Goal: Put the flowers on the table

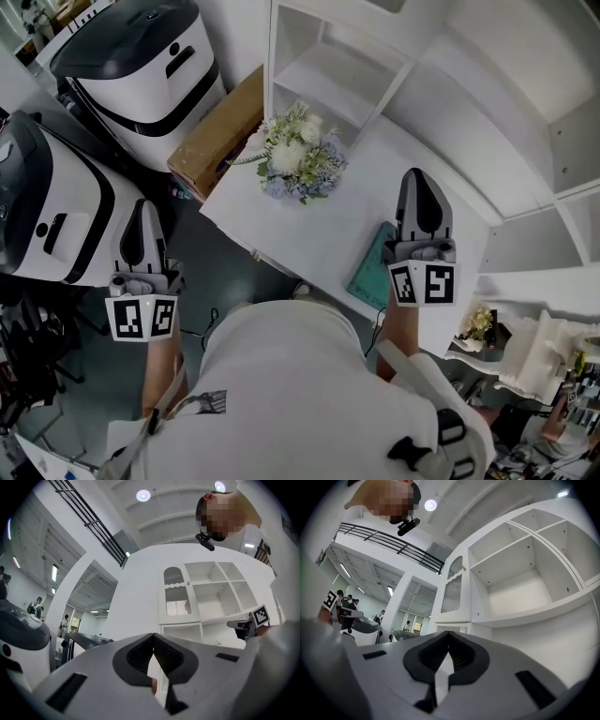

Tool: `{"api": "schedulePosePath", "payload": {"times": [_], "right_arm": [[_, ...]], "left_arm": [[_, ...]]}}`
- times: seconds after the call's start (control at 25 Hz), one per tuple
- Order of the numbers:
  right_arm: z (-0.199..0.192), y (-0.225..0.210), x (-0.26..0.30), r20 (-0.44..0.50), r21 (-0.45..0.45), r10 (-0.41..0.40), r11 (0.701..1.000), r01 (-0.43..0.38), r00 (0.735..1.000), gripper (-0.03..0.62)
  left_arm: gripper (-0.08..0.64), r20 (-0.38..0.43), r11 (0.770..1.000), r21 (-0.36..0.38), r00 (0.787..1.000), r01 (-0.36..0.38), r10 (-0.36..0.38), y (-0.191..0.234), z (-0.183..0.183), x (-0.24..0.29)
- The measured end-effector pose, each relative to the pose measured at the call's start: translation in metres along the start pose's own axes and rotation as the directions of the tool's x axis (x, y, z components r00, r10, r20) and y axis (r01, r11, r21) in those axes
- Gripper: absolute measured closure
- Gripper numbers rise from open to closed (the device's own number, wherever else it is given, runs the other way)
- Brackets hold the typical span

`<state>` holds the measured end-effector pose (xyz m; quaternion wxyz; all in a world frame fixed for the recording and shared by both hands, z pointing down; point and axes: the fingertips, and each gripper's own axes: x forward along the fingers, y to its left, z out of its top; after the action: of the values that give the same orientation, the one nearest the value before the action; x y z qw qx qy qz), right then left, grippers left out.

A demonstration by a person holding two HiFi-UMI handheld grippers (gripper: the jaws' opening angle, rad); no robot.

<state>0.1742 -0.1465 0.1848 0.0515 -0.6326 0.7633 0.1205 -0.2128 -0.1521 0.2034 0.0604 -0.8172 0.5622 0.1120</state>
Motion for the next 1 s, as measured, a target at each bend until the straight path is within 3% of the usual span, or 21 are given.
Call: {"api": "schedulePosePath", "payload": {"times": [0.4,0.68,1.0], "right_arm": [[-0.002,0.017,0.004,-0.008,-0.014,0.030,0.999,-0.030,1.000,0.581],[-0.004,0.022,0.000,-0.013,0.040,0.028,0.999,-0.027,1.000,0.581],[-0.002,0.030,-0.002,-0.011,0.042,0.037,0.998,-0.036,0.999,0.581]], "left_arm": [[0.545,0.005,1.000,-0.011,1.000,0.006,-0.006,0.003,0.000,-0.004],[0.545,-0.009,1.000,-0.021,1.000,0.007,-0.007,0.006,-0.005,-0.009],[0.545,-0.006,1.000,-0.027,1.000,0.016,-0.016,0.004,-0.006,-0.012]]}}
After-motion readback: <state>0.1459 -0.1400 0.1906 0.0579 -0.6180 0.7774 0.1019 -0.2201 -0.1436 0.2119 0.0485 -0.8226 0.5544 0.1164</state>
